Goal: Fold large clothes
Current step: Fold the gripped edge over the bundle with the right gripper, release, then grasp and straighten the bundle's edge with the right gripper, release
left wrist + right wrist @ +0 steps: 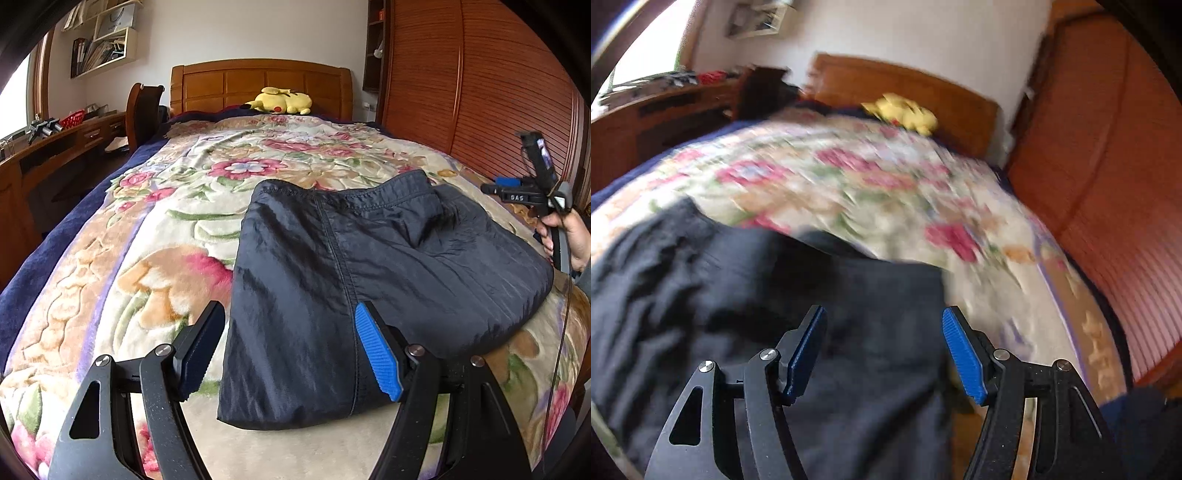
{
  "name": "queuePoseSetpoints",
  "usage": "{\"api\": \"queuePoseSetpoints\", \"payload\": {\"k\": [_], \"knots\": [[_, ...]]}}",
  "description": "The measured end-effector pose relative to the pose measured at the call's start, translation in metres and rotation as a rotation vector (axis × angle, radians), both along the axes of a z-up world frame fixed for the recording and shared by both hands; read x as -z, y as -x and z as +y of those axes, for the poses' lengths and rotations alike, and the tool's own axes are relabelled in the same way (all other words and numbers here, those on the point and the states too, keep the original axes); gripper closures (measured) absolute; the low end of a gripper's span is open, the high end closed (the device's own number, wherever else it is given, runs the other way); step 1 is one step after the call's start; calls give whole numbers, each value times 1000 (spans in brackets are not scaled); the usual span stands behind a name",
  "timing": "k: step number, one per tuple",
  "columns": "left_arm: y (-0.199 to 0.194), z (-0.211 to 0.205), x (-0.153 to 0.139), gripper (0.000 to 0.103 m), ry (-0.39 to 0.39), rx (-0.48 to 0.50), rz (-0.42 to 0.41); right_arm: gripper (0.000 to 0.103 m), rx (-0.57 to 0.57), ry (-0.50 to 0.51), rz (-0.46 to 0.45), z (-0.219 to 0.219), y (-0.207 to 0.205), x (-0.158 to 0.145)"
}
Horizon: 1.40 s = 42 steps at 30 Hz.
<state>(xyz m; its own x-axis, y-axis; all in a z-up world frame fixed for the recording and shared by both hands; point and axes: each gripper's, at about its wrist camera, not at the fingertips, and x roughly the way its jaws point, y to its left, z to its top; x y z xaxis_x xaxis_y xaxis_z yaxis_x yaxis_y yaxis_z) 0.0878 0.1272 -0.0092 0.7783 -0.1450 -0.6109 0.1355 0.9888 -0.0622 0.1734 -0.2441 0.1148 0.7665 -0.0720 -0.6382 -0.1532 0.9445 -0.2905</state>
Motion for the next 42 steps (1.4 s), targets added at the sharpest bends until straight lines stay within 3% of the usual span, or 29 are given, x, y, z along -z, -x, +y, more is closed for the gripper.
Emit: {"api": "queuePoseSetpoints", "payload": {"k": [5, 12, 15, 17, 20, 23, 29, 35, 42], "knots": [[-3, 0, 9, 29, -23, 1, 35, 36, 85, -113, 154, -36, -42, 36], [-9, 0, 17, 29, -32, 2, 71, 36, 120, -212, 269, -54, -75, 59], [-11, -2, 21, 29, -43, 2, 90, 59, 89, -248, 266, -62, -79, 56], [-12, -2, 23, 29, -48, 2, 100, 87, 58, -241, 253, -62, -72, 53], [-13, -2, 25, 29, -50, 1, 111, 94, 16, -199, 202, -60, -59, 45], [-14, 1, 29, 29, -46, -4, 125, 95, 78, -180, 120, -67, -53, 37], [-16, 6, 33, 29, -24, -16, 146, 93, 139, -109, 119, -60, -52, 41], [-16, 7, 33, 29, -24, -16, 146, 47, 130, -76, 33, -47, -27, 19], [-16, 7, 34, 29, -24, -17, 146, 43, -15, -146, 2, -11, 34, 23]]}}
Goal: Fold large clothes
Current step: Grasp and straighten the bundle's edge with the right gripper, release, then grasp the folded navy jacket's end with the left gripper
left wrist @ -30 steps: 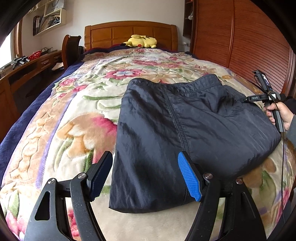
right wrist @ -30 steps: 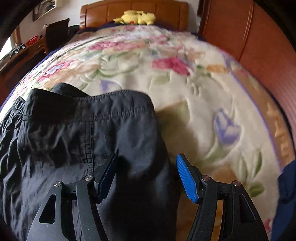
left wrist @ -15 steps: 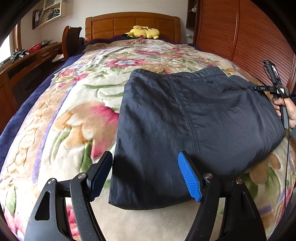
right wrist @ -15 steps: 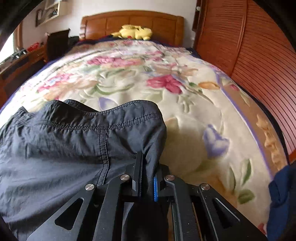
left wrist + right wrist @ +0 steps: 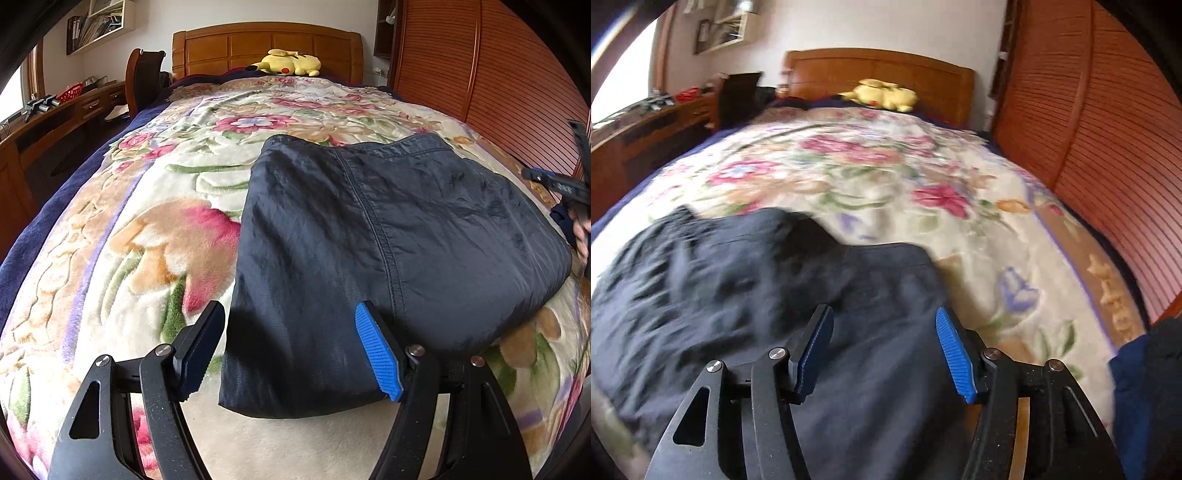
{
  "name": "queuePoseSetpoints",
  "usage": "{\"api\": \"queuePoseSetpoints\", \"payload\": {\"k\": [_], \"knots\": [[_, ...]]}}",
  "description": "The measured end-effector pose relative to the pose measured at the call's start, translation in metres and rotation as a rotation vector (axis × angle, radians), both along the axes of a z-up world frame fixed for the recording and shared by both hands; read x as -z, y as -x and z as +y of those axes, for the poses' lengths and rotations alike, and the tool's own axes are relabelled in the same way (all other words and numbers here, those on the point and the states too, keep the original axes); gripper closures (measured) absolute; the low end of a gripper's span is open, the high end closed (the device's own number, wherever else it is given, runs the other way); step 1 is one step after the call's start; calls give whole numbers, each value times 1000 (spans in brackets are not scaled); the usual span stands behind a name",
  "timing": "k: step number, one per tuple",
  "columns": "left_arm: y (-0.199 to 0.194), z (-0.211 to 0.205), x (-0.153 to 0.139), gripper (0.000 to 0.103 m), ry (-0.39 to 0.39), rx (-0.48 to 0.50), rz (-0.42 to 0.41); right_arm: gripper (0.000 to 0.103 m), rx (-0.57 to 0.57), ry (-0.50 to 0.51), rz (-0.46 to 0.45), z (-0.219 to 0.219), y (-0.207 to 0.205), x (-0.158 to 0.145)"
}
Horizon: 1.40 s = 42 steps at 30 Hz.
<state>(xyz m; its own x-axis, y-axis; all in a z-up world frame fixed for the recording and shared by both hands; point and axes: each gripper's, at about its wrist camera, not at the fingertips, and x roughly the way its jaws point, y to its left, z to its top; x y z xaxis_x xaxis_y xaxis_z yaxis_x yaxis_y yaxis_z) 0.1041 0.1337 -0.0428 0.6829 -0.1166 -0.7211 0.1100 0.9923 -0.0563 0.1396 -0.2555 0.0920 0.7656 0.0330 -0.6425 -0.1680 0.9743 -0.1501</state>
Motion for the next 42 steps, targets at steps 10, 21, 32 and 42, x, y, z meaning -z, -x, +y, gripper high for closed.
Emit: {"api": "queuePoseSetpoints", "payload": {"k": [10, 21, 32, 42], "knots": [[1, 2, 2, 29, 4, -5, 3, 43, -230, -45, 12, 78, 59, 32], [3, 6, 4, 29, 6, -8, 5, 43, -290, -44, 88, 107, 62, 73], [22, 8, 0, 29, -32, -19, -18, 43, -286, -17, 75, 112, 74, 82], [29, 19, 5, 29, 3, -34, 2, 43, -301, -1, 47, 111, 106, 69]]}}
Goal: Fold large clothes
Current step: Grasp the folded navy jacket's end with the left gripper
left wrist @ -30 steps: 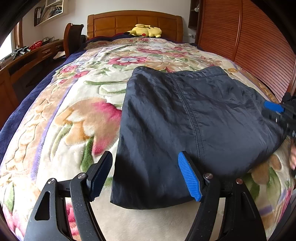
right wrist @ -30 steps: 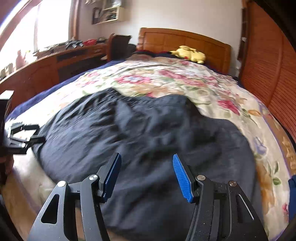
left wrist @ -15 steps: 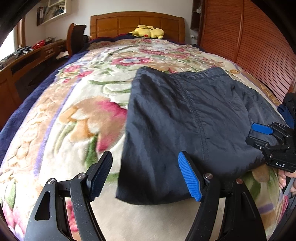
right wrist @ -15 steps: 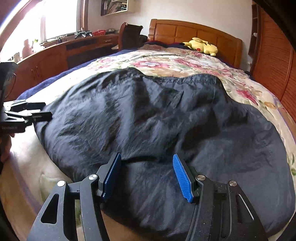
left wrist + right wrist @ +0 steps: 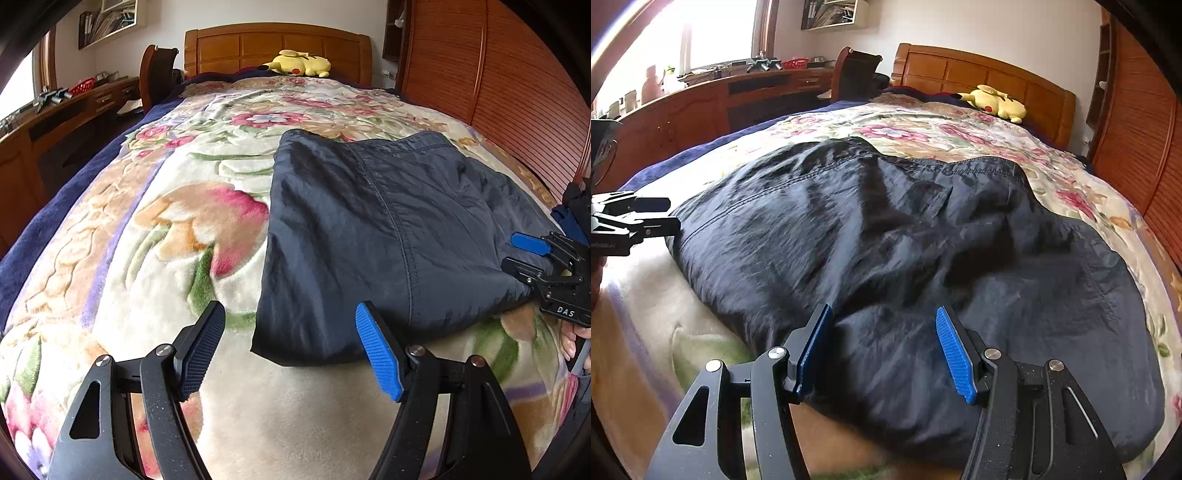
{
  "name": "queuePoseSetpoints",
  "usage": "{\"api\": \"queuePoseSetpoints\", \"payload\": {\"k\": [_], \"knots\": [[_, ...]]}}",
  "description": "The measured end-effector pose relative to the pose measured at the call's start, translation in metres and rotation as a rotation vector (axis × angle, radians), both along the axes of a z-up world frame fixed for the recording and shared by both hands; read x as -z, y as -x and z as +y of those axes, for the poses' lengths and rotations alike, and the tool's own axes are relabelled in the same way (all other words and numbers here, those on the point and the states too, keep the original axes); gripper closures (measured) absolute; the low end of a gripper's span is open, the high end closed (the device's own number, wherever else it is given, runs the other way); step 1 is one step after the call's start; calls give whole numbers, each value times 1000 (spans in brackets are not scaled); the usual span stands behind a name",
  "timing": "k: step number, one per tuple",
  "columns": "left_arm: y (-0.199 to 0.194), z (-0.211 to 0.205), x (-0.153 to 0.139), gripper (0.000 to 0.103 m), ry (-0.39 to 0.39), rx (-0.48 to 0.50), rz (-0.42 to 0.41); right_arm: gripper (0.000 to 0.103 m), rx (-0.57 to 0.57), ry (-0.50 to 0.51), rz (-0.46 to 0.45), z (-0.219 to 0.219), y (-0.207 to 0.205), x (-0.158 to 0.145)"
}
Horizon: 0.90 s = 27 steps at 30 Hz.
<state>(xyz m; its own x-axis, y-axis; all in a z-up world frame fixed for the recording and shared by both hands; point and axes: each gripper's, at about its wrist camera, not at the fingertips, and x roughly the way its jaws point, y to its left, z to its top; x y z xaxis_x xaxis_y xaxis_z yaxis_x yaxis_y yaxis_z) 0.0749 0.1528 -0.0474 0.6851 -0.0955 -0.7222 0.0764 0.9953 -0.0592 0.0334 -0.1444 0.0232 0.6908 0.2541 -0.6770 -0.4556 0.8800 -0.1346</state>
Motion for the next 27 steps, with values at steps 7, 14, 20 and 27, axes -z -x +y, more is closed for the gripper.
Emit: {"api": "queuePoseSetpoints", "payload": {"k": [7, 14, 20, 27], "knots": [[-2, -5, 5, 43, -10, 23, 25, 43, -3, -9, 21, -4, -1, 1], [-8, -11, 15, 52, -21, 52, 79, 42, -1, -14, 34, -2, -5, 3], [-9, -10, 18, 57, -6, 60, 97, 42, 1, 4, 29, 1, -6, 4], [-1, -23, 6, 93, -65, 100, 30, 42, -6, -18, 33, -2, -5, 4]]}}
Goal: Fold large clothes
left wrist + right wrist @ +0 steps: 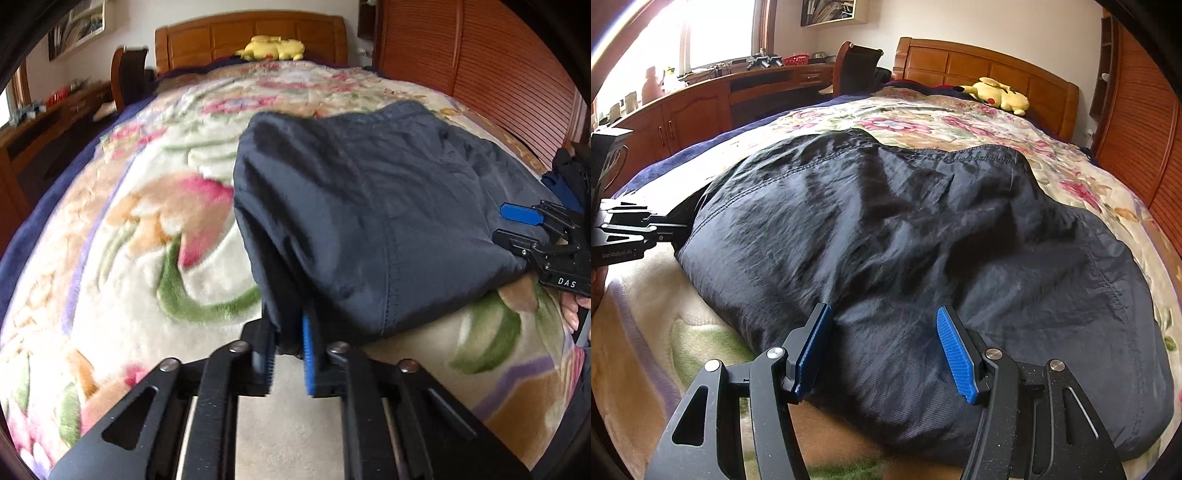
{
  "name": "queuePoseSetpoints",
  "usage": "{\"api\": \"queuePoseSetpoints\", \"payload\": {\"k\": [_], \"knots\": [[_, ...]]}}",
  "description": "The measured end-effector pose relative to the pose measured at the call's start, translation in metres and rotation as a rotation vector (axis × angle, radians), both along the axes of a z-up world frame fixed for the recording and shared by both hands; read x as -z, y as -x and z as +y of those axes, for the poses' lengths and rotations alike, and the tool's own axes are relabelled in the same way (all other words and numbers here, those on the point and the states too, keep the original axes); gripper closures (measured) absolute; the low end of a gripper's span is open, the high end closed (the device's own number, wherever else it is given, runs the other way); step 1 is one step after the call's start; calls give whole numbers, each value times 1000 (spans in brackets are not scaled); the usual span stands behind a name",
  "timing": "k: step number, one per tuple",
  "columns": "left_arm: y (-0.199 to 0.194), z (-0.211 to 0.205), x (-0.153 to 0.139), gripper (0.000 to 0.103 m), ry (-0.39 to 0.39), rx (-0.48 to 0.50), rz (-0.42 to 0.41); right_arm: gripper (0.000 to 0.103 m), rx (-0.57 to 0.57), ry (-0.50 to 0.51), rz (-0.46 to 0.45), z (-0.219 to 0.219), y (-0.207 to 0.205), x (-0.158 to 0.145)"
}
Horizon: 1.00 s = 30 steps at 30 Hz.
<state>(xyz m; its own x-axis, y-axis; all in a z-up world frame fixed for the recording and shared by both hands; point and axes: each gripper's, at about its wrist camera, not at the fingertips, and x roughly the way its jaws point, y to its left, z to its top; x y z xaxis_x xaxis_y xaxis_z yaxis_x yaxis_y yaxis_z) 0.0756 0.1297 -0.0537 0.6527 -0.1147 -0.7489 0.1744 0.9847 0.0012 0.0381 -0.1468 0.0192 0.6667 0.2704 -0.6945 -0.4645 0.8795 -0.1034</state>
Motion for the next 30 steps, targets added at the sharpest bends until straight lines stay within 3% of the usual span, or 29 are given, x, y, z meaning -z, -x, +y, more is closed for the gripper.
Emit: {"api": "queuePoseSetpoints", "payload": {"k": [7, 12, 22, 30], "knots": [[13, -35, -73, 95, -1, -29, -225, 42, 23, -49, -49, -27, 17, -15], [3, -81, -117, 96, -8, 22, -321, 42, 95, -37, -100, -71, 31, -24], [-18, -209, -159, 96, -55, 221, -371, 42, 277, -52, -161, -171, 57, -31], [-17, -304, -167, 97, -65, 395, -359, 42, 340, -74, -157, -204, 69, -28]]}}
